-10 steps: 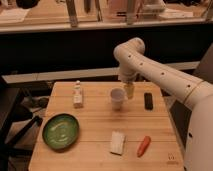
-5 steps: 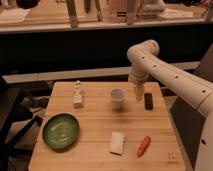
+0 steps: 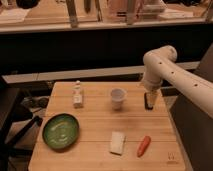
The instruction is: Move the arm in a circular motion
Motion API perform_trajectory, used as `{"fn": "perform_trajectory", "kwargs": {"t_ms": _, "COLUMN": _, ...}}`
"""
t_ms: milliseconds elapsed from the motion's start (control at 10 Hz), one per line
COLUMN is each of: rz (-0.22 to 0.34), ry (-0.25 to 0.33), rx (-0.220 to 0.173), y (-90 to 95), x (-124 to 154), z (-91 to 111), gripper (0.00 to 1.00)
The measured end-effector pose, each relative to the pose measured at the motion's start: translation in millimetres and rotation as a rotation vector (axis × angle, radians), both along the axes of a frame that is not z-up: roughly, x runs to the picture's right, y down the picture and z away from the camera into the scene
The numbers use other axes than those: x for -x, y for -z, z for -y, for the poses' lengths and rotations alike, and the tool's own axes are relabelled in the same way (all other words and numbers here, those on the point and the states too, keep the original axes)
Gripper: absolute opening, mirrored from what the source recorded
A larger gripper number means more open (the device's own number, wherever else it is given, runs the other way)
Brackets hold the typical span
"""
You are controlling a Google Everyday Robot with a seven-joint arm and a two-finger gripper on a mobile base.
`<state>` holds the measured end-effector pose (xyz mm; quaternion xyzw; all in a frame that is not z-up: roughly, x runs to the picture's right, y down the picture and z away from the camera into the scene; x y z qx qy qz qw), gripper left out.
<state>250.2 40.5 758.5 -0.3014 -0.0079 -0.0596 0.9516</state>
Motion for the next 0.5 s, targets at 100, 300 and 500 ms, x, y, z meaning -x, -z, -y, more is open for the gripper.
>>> {"fn": "perform_trajectory", "kwargs": {"t_ms": 100, "rz": -0.008, "ry": -0.007, "rx": 0.002, "y": 3.6, "x": -7, "z": -5, "gripper": 0.8}}
{"fn": "perform_trajectory", "kwargs": {"t_ms": 300, "rz": -0.011, "ry": -0.017, "rx": 0.002, "y": 11.6, "x": -10, "z": -21, "gripper": 0.8}}
{"fn": "perform_trajectory", "kwargs": {"t_ms": 500, "rz": -0.016, "ry": -0.025, "rx": 0.001, "y": 20.4, "x": -10, "z": -35, "gripper": 0.8}}
